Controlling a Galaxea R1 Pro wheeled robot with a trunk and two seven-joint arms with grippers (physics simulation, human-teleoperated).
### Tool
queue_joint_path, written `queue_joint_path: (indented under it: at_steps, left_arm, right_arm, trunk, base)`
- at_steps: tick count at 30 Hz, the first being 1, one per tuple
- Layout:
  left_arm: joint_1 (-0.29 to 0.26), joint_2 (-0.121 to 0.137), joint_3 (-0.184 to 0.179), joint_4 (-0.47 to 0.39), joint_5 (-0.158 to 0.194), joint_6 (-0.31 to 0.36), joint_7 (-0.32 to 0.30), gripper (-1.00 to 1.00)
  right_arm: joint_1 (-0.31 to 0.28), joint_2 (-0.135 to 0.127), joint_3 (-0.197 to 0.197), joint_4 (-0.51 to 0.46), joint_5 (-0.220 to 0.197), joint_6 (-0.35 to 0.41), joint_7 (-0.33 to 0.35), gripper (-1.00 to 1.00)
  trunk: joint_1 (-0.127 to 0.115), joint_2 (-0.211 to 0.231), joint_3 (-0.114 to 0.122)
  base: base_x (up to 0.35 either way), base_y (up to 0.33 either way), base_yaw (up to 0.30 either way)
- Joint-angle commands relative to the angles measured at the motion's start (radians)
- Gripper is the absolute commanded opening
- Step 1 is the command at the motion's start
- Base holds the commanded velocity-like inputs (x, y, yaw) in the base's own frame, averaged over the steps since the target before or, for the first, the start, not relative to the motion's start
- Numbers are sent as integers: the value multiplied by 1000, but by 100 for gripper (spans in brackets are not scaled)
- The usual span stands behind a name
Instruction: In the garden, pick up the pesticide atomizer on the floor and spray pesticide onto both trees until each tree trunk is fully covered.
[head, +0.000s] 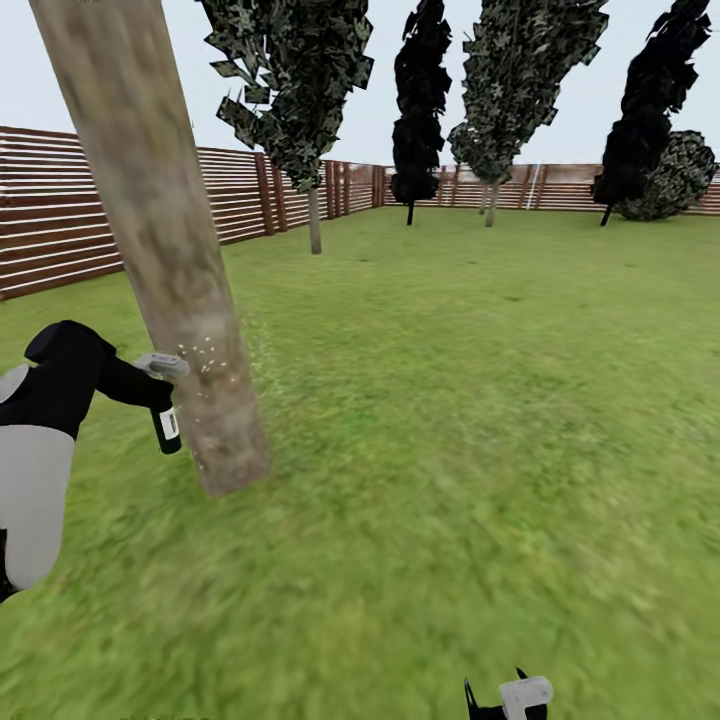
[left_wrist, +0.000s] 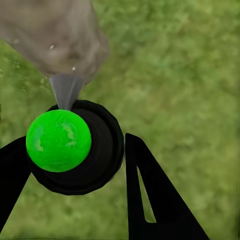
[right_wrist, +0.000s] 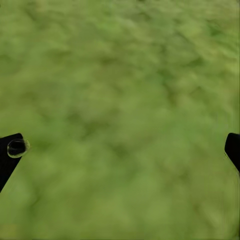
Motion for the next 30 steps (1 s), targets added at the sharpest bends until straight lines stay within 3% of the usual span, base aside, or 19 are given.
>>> queue_joint_path:
  at_steps: [1, 13, 17, 20, 30]
  left_arm:
    - [0, 0, 0, 0, 0, 0, 0, -100]
    - [26, 13, 1, 4, 0, 0, 0, -100]
    - [69, 14, 2, 9, 0, 0, 0, -100]
    - [99, 4, 31, 17, 0, -3, 6, -100]
    - [146, -1, 36, 17, 1, -3, 12, -100]
  right_arm:
    - [0, 0, 0, 0, 0, 0, 0, 100]
    - [0, 0, 0, 0, 0, 1, 0, 100]
    - [0, 0, 0, 0, 0, 1, 0, 100]
    - [0, 0, 0, 0, 0, 1, 0, 100]
    - [0, 0, 0, 0, 0, 1, 0, 100]
  trunk:
    - [0, 0, 0]
    - [0, 0, 0]
    - [0, 0, 0]
    - [0, 0, 0]
    - [0, 0, 0]
  base:
    - [95, -263, 275]
    - [78, -265, 276]
    - [2, -270, 276]
    - [55, -269, 240]
    - [173, -247, 11]
